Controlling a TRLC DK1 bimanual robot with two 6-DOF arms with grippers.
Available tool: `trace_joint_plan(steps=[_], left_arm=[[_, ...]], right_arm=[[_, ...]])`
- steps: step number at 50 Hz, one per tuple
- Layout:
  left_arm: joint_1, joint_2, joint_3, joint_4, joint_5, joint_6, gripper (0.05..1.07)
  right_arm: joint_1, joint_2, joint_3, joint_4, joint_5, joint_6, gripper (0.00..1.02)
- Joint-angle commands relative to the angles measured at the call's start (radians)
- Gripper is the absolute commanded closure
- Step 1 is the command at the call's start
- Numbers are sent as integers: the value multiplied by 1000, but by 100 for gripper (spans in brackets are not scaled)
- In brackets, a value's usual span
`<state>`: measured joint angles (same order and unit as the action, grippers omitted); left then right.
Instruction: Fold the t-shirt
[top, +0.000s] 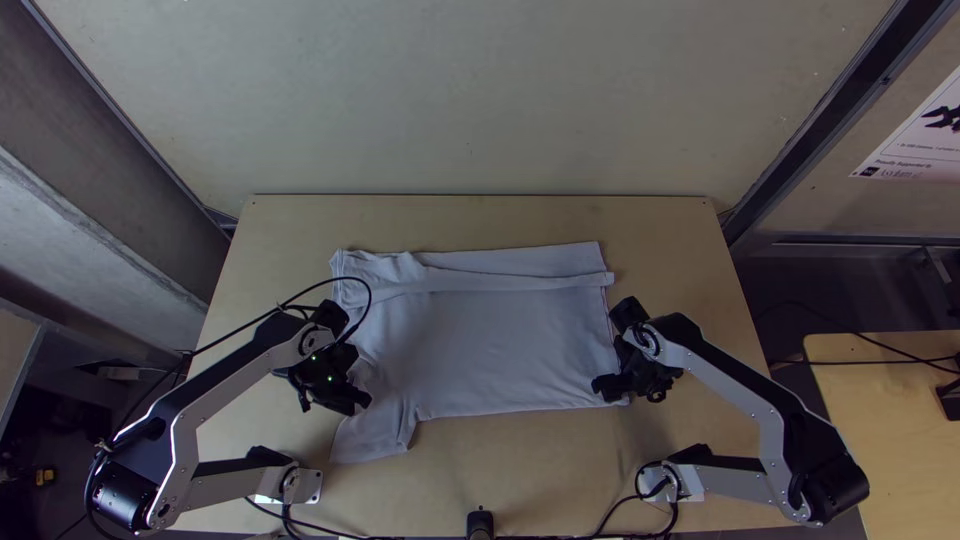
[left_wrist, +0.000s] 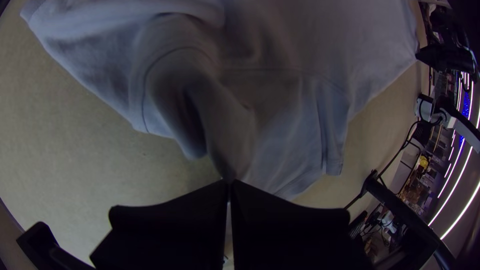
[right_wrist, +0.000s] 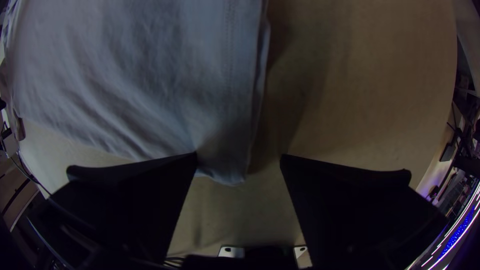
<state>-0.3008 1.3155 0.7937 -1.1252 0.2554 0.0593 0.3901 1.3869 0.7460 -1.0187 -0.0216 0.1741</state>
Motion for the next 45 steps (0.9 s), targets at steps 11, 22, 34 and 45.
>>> trace_joint_plan(steps=[11,22,34,45], left_arm=[[31,7,19,-7,16,-1,104],[55,-65,79,-91,16,2,104],[183,-148,136,-219,16,112,104],[267,-142,174,-235,16,162,104]], right_arm=[[21,-5,-16,-21,-35,-2,100],[-33,-57,35,-81,-34,1,100],[-119,-91,30,-81,-29,-24,100],[-117,-106,89,-81,-26,-12,100]])
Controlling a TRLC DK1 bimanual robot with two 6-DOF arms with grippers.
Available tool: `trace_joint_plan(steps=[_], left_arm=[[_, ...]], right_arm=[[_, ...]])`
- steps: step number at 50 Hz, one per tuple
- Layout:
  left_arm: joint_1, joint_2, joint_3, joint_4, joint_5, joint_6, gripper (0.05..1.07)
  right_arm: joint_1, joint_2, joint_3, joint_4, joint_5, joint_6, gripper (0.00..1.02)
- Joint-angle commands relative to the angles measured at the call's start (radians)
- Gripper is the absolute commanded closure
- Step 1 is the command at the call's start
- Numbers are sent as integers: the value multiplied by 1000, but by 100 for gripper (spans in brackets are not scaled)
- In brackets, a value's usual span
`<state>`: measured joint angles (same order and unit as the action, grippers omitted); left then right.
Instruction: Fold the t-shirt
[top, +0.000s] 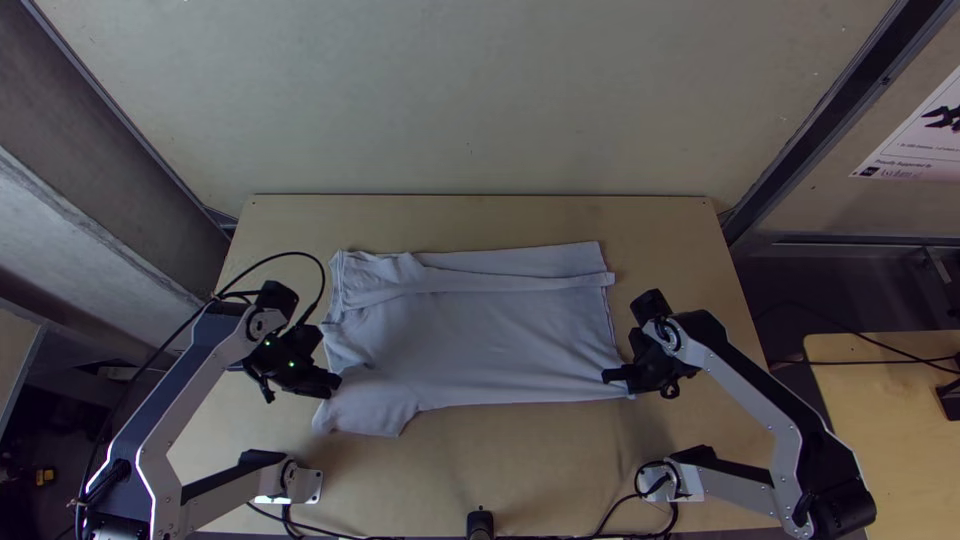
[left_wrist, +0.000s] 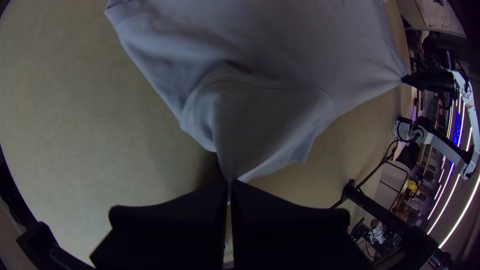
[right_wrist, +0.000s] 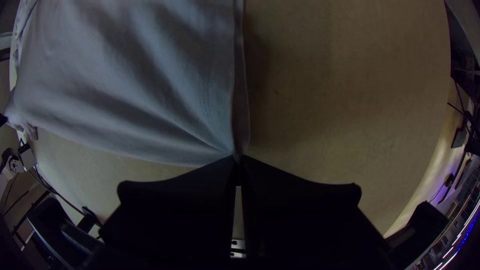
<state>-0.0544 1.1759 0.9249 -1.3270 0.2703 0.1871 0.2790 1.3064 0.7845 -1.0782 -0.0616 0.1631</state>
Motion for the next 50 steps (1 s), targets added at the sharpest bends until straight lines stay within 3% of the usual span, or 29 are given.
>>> trace_joint_plan(steps=[1,23,50], left_arm=[[21,-1,54,-34,1,34,104],[48,185,322,-34,1,32,104],[82,496,670,-34,-20,38,104]], right_arm=[[-6,-25,58,-20,16,6,100],[-8,105,256,4,25,15,100],[-54,475,688,18,51,-2,100]])
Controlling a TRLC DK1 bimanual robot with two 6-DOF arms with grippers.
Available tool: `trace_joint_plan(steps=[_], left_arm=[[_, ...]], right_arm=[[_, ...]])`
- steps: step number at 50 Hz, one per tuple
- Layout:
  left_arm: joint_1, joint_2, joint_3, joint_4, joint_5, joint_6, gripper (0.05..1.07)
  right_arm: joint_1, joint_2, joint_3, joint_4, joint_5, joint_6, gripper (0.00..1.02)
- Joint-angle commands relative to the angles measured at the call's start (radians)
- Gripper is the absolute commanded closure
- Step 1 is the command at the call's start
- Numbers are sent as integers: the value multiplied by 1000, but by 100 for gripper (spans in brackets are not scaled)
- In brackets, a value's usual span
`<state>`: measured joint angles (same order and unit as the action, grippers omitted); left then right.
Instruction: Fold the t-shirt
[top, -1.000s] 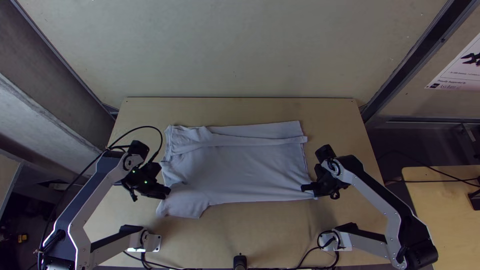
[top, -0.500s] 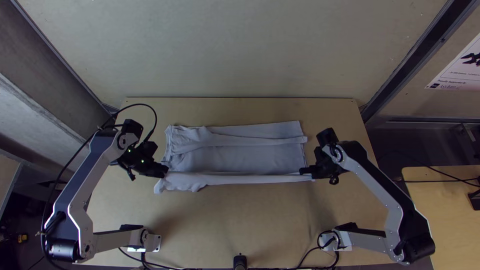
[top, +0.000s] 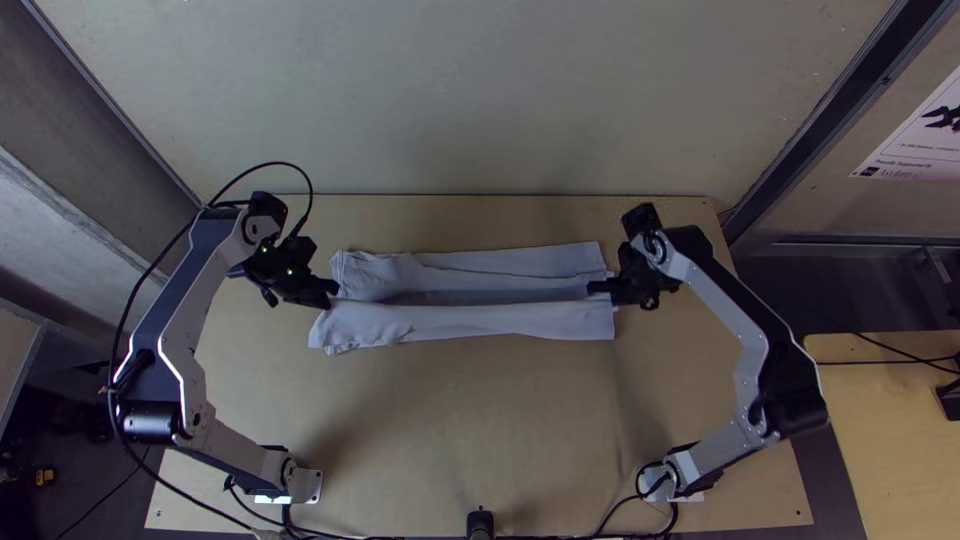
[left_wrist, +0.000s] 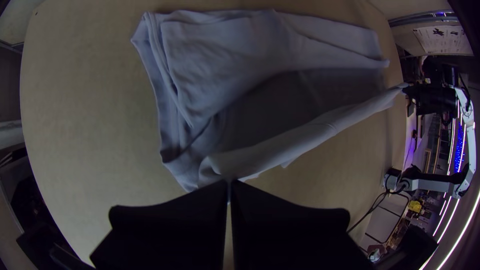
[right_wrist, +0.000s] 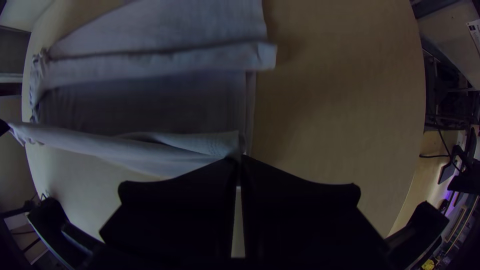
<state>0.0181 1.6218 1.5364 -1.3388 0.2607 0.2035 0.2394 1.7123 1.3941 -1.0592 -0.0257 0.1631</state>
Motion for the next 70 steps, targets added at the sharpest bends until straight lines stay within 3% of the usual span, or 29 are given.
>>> trace_joint_plan(steps=[1,27,42,43,45,48,49,50,58,64,70], left_arm=[[9,59,70,-22,-12,22,104],[13,378,398,-13,-46,16,104],[13,535,561,-10,-69,-7,104],[13,544,568,-8,-69,-12,102],[13,559,574,-8,-67,-27,84],[11,575,568,12,-67,-42,32],[11,579,564,16,-69,-47,19],[11,587,561,18,-72,-50,12],[11,601,495,109,-86,-96,10],[16,556,416,198,-87,-104,10],[28,480,357,262,-87,-105,10]], right_arm=[[-15,84,95,-1,15,-2,100],[-18,429,502,-16,43,-22,100],[-18,486,545,-24,55,-22,100],[-18,486,545,-27,56,-22,100],[-17,487,543,-28,64,-22,100],[-12,487,543,-42,78,-22,100],[-11,486,543,-47,81,-22,100],[-11,486,543,-50,87,-22,100],[-9,472,539,-68,107,-16,97],[-18,449,540,-94,115,-2,76],[-29,400,542,-110,121,10,44]])
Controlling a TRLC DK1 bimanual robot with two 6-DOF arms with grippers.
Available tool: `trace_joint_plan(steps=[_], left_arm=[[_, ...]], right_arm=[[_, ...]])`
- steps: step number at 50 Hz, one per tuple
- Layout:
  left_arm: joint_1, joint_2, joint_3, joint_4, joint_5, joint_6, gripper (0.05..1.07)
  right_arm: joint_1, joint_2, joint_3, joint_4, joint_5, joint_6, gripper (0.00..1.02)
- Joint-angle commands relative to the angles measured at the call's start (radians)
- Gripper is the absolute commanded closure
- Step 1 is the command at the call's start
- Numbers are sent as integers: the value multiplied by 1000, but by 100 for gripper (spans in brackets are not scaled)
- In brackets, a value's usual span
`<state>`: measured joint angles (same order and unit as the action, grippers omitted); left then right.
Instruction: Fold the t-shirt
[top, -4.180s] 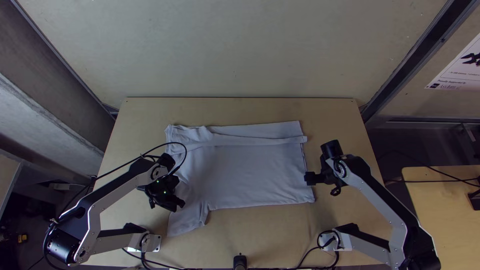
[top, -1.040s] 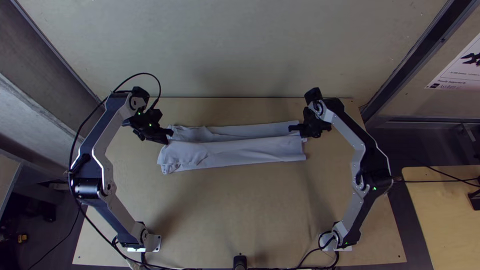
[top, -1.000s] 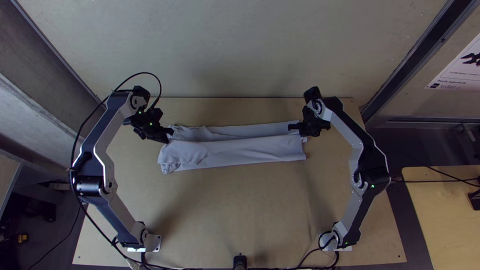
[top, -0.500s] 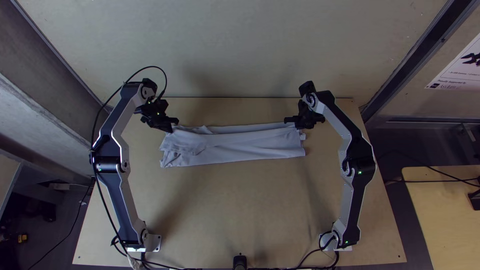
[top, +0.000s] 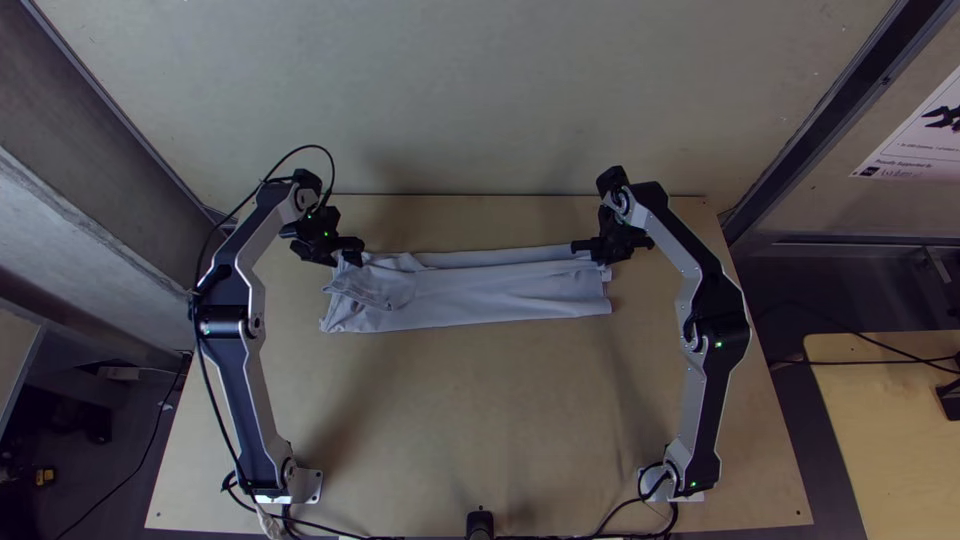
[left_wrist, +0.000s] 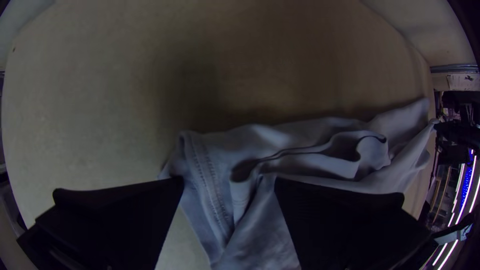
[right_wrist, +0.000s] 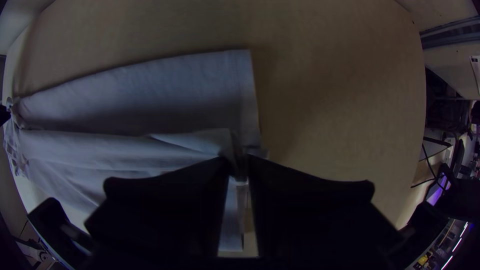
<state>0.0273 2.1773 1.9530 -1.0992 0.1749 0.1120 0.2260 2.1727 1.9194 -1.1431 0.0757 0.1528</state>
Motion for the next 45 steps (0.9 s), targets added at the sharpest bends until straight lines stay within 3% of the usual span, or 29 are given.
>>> trace_joint_plan(steps=[1,5,8,17,25,45], left_arm=[[22,-86,-63,22,-2,-15,10],[42,-136,-77,22,11,-14,10],[59,-178,-95,22,31,-9,10],[137,-294,-151,12,181,23,10],[206,-363,-249,1,308,63,10],[368,-352,-463,-2,569,156,10]], right_arm=[[-17,-70,16,-26,19,24,37],[-19,-109,16,-49,19,45,11],[-24,-136,18,-55,19,48,4],[-34,-212,4,-67,21,93,4],[-53,-263,-2,-87,45,76,4],[-53,-438,-7,-96,47,119,4]])
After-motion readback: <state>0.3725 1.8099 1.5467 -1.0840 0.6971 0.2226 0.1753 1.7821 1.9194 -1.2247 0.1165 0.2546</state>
